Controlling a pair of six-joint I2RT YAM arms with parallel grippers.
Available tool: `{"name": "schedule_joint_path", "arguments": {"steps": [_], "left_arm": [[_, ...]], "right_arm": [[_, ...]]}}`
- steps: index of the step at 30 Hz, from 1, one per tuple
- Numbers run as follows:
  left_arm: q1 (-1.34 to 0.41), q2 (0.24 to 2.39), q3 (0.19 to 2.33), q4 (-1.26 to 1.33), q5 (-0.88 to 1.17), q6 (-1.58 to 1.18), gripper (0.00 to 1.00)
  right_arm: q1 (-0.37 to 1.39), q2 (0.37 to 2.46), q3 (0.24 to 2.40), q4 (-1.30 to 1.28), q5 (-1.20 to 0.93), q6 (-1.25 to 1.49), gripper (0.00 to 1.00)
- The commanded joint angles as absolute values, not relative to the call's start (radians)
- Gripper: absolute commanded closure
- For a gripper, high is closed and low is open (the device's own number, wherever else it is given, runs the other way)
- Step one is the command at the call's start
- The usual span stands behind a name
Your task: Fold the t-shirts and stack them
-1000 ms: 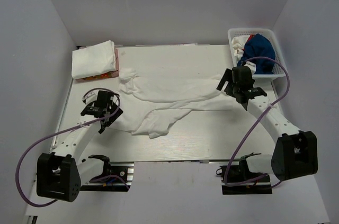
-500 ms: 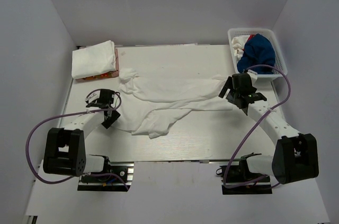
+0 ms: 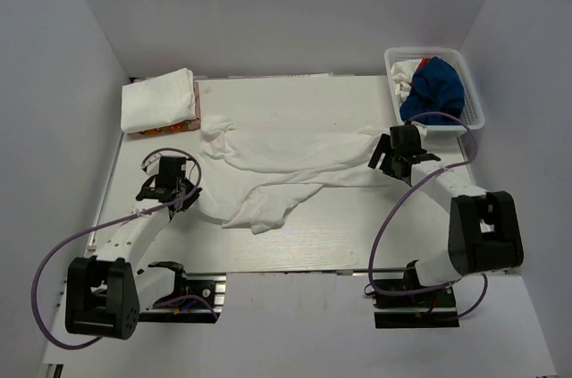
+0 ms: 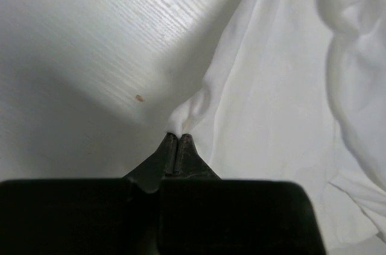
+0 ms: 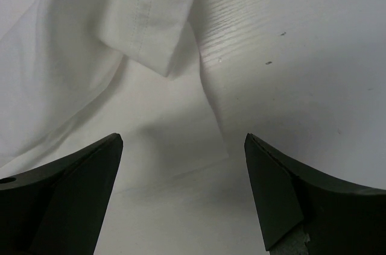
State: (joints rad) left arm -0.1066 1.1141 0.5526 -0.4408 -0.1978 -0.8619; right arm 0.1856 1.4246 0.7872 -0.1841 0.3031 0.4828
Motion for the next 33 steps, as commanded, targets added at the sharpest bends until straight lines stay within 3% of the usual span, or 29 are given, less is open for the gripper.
{"name": "schedule_joint_path", "arguments": {"steps": [1,6,9,10,13,14,16,17,19,27,33], "left_arm": [[-0.107,1.051,0.558,-0.468,-0.239,-0.853,1.00],[-0.107,1.039,0.569,-0.480,-0.249,-0.842,1.00],[-0.107,1.052,0.590,-0.489,-0.249,-0.842,1.00],[-0.107,1.066,0.591,-0.489,-0.249,-0.842,1.00],[-0.107,1.080,0.609,-0.489,-0.249,-0.842,1.00],[-0.107,1.091,0.609,-0.489,-0.249,-0.842,1.00],[-0.107,1.091,0.609,-0.489,-0.249,-0.842,1.00],[-0.107,1.091,0.609,-0.489,-0.249,-0.842,1.00],[-0.107,1.091,0.618,-0.489,-0.239,-0.842,1.00],[-0.107,1.019,0.705,-0.500,-0.221,-0.842,1.00],[-0.107,0.950,0.919,-0.509,-0.285,-0.833,1.00]], "right_arm": [[0.179,1.495,0.824,-0.065,0.255,0.416,0.13],[0.166,1.597,0.862,-0.060,0.275,0.402,0.17],[0.163,1.620,0.873,-0.069,0.259,0.400,0.29],[0.161,1.615,0.871,-0.074,0.252,0.396,0.38],[0.164,1.588,0.858,-0.075,0.244,0.403,0.50],[0.164,1.583,0.854,-0.074,0.250,0.403,0.67],[0.161,1.566,0.853,-0.081,0.261,0.411,0.79],[0.164,1.562,0.853,-0.086,0.264,0.411,0.94],[0.163,1.556,0.856,-0.106,0.265,0.408,1.00],[0.169,1.454,0.887,-0.134,0.293,0.358,1.00],[0.167,1.176,0.923,-0.038,0.186,0.272,1.00]]}}
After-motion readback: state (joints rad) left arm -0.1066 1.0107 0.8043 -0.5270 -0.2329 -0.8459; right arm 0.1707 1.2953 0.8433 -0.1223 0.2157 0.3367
